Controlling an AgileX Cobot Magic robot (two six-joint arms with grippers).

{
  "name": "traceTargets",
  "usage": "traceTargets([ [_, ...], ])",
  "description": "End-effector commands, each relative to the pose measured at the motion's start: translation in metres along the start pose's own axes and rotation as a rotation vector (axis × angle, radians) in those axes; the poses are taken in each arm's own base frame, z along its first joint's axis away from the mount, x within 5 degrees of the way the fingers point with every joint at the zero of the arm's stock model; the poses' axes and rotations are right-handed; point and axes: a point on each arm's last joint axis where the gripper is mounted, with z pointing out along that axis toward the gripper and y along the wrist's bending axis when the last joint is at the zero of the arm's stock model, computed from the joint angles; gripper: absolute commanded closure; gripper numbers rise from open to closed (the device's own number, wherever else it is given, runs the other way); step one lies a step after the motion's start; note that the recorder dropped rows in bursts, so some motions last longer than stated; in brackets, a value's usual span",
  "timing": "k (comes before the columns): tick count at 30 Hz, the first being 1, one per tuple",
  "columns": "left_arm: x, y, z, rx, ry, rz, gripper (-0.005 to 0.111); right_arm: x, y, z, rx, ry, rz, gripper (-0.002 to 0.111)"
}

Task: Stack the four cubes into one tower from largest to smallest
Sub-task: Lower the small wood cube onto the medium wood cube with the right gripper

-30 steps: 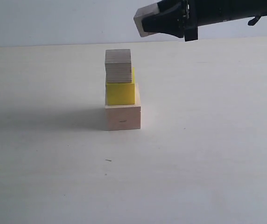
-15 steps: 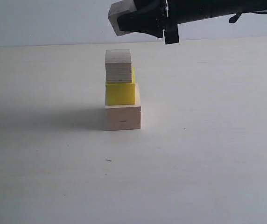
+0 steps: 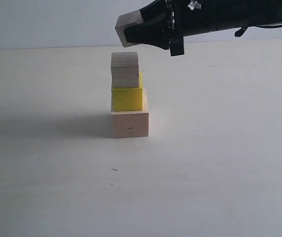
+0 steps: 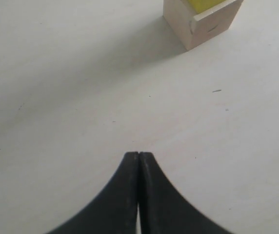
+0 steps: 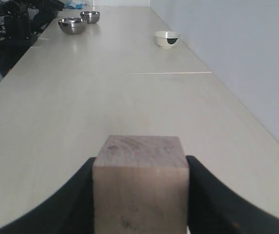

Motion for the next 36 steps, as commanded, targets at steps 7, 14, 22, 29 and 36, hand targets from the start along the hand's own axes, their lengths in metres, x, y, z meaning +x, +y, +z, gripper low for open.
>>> traceTargets([
  [7,0.0,0.0,0.0,0.002,0.004,-0.003,0.107,-0.003,0.003,0.006,-0.011,-0.02,-0.006,0.108],
  [14,0.0,0.0,0.0,0.002,0.004,-0.003,0.107,-0.002,0.008,0.014,-0.045,0.0,-0.016,0.108],
  [22,0.001,0.0,0.0,0.001,0.013,-0.002,0.107,0.003,0.007,0.015,-0.047,0.001,-0.022,0.108],
  [29,0.001,0.0,0.0,0.001,0.015,-0.002,0.107,0.009,0.003,0.018,-0.034,-0.02,0.007,0.108],
  [36,0.001,0.0,0.0,0.001,0.015,-0.002,0.107,0.008,0.003,0.018,-0.03,-0.027,0.01,0.108],
])
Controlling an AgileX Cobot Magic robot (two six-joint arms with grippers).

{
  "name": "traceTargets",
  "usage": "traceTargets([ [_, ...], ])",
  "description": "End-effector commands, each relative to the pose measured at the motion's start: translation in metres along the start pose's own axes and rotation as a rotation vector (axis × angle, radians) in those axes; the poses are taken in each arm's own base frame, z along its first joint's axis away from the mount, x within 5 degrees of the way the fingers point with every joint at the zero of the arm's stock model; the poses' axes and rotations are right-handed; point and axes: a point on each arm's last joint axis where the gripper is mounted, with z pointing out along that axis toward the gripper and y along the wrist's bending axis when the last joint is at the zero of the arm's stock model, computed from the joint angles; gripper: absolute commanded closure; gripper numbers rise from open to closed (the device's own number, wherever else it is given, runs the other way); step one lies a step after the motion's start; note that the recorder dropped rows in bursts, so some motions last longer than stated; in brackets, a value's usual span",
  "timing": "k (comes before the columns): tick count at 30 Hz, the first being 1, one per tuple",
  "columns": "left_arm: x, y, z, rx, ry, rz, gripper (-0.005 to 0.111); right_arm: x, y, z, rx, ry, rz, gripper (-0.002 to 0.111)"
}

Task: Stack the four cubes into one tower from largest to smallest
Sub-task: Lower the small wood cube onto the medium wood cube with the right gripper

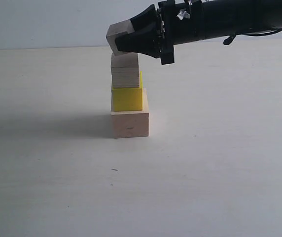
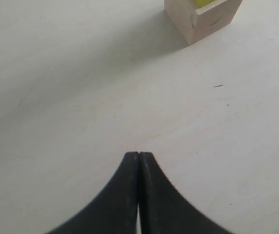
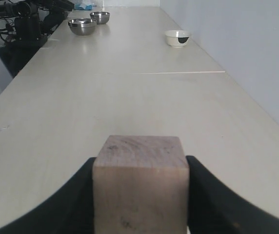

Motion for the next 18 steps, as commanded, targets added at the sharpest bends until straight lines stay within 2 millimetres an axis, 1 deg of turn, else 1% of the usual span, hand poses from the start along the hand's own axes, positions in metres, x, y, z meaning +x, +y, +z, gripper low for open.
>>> traceTargets([
  [1,-0.0003,-0.0001,0.0004,0.003,-0.001,-0.002,0.107,-0.0024,-0.0001,0.0002,0.004,-0.021,-0.006,0.108],
  [9,-0.0002,-0.0001,0.0004,0.003,-0.001,0.0,0.107,0.0045,-0.0027,0.0024,0.007,-0.026,0.02,0.108],
  [18,0.0,-0.0001,0.0004,0.002,0.001,0.001,0.107,0.0072,-0.0031,0.0031,0.005,-0.021,0.022,0.108],
])
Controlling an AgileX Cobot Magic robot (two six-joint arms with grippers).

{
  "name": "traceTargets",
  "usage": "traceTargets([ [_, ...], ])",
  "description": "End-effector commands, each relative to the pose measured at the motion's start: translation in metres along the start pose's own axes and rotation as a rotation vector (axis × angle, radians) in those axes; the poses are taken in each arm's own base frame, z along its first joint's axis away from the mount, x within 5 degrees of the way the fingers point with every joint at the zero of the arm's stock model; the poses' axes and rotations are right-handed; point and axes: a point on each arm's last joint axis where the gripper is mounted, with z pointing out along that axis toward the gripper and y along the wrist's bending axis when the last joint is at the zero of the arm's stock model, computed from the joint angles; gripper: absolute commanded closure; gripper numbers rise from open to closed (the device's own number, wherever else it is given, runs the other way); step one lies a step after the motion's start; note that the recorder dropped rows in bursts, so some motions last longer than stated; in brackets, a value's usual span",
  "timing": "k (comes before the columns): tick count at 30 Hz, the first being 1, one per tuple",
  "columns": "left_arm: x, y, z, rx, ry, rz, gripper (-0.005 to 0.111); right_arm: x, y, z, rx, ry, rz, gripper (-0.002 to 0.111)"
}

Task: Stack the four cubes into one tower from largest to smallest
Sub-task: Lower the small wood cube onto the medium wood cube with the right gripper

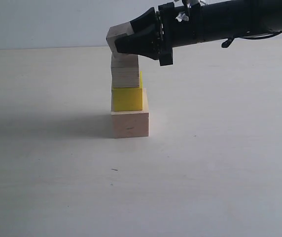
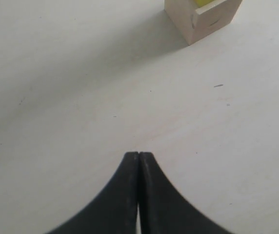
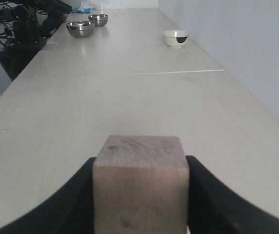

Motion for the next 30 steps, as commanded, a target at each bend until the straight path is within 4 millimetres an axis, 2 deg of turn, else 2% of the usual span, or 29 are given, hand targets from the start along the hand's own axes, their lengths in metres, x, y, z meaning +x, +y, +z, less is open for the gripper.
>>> traceTargets([
  [1,0.0,-0.0001,0.0004,0.002,0.001,0.001,0.107,0.0024,-0.001,0.0014,0.0,-0.013,0.003,0.108],
  [21,0.0,-0.0001,0.0004,0.002,0.001,0.001,0.107,0.0054,-0.0014,0.0021,-0.004,-0.007,0.011,0.108],
  [23,0.0,-0.0001,0.0004,0.002,0.001,0.001,0.107,0.0055,-0.0013,0.0021,-0.005,-0.005,0.025,0.103],
  [25,0.0,-0.0001,0.0004,0.002,0.001,0.001,0.107,0.0063,-0.0009,0.0021,-0.01,0.004,0.044,0.092],
  [27,0.0001,-0.0001,0.0004,0.002,0.003,0.001,0.107,0.0065,-0.0008,0.0021,-0.011,0.005,0.051,0.07],
  [28,0.0003,0.0,0.0004,0.002,0.005,0.001,0.107,0.0065,-0.0008,0.0021,-0.011,0.005,0.051,0.065],
  [30,0.0006,-0.0005,0.0004,0.007,0.008,-0.003,0.107,0.006,-0.0011,0.0021,-0.008,0.0,0.053,0.045],
])
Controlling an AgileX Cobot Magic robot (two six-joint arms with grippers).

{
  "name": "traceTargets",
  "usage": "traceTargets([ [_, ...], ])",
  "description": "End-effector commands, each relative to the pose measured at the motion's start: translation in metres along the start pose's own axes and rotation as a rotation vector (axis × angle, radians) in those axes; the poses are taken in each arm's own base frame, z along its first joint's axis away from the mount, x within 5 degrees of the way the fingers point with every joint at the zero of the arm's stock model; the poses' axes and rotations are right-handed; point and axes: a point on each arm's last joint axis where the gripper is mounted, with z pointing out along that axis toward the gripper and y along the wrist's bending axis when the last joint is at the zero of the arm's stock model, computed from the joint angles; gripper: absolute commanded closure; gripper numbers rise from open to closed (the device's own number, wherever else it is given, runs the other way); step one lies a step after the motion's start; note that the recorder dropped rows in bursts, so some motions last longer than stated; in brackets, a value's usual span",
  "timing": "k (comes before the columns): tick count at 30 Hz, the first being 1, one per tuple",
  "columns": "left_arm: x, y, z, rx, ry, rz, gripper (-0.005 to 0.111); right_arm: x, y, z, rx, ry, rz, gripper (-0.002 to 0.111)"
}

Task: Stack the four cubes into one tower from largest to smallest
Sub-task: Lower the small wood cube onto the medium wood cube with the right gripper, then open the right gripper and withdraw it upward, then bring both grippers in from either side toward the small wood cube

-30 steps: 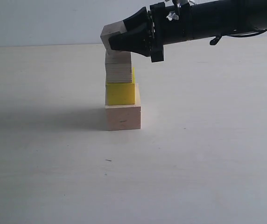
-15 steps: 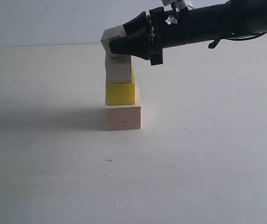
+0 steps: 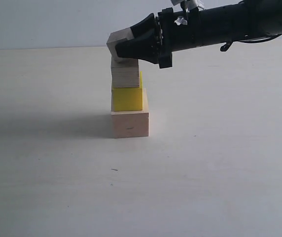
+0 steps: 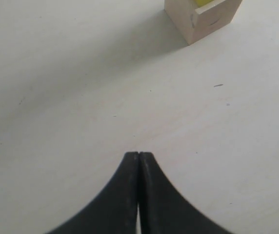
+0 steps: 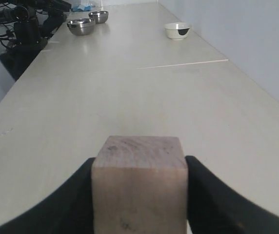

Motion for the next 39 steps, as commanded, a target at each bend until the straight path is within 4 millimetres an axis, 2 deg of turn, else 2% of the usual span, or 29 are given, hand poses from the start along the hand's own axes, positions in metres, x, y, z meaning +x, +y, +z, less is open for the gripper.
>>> traceTargets([
  [1,0.0,-0.001,0.0,0.008,0.006,-0.003,0.107,-0.002,0.0,0.0,0.0,-0.015,0.006,0.042],
  [10,0.0,-0.001,0.0,0.008,0.006,-0.003,0.107,-0.014,0.002,-0.002,0.019,-0.055,0.041,0.042],
  [13,0.0,-0.001,0.0,0.008,0.006,-0.003,0.107,-0.031,0.008,-0.008,0.024,-0.065,0.02,0.043],
  [15,0.001,-0.001,0.0,0.007,0.008,-0.003,0.107,-0.044,0.01,-0.02,0.046,-0.076,0.041,0.048],
  [17,0.001,-0.001,0.0,0.007,0.008,-0.003,0.107,-0.058,0.011,-0.036,0.079,-0.094,0.069,0.064],
  [18,0.0,0.0,0.0,0.007,-0.003,-0.002,0.107,-0.066,0.013,-0.045,0.092,-0.093,0.106,0.082],
  [19,-0.002,-0.001,0.0,0.007,-0.017,-0.001,0.107,-0.07,0.016,-0.049,0.094,-0.086,0.121,0.093],
  [20,-0.005,-0.001,0.001,0.009,-0.056,0.001,0.107,-0.073,0.016,-0.053,0.142,-0.051,0.161,0.108],
  [21,-0.008,-0.001,0.001,0.013,-0.083,-0.003,0.107,-0.075,0.014,-0.055,0.19,-0.03,0.201,0.108],
  [24,-0.027,-0.004,0.015,0.028,-0.182,-0.082,0.107,-0.076,0.005,-0.067,0.441,0.051,0.409,0.108],
  [26,-0.04,-0.002,0.03,0.015,-0.217,-0.144,0.107,-0.076,0.004,-0.073,0.53,0.083,0.526,0.108],
  [27,-0.044,0.001,0.033,0.009,-0.225,-0.156,0.107,-0.075,0.005,-0.074,0.541,0.096,0.573,0.108],
  [29,-0.058,0.018,0.045,-0.034,-0.257,-0.226,0.107,-0.07,0.01,-0.072,0.502,0.118,0.66,0.108],
  [31,-0.079,0.044,0.048,-0.069,-0.345,-0.33,0.107,-0.068,0.014,-0.073,0.515,0.103,0.748,0.108],
  [33,-0.098,0.054,0.052,-0.05,-0.389,-0.379,0.107,-0.062,0.016,-0.075,0.538,0.161,0.798,0.108],
  [37,-0.124,0.054,0.085,0.044,-0.326,-0.426,0.107,-0.063,0.025,-0.071,0.485,0.209,0.835,0.108],
  [39,-0.129,0.054,0.094,0.063,-0.307,-0.439,0.107,-0.064,0.027,-0.072,0.487,0.218,0.846,0.108],
])
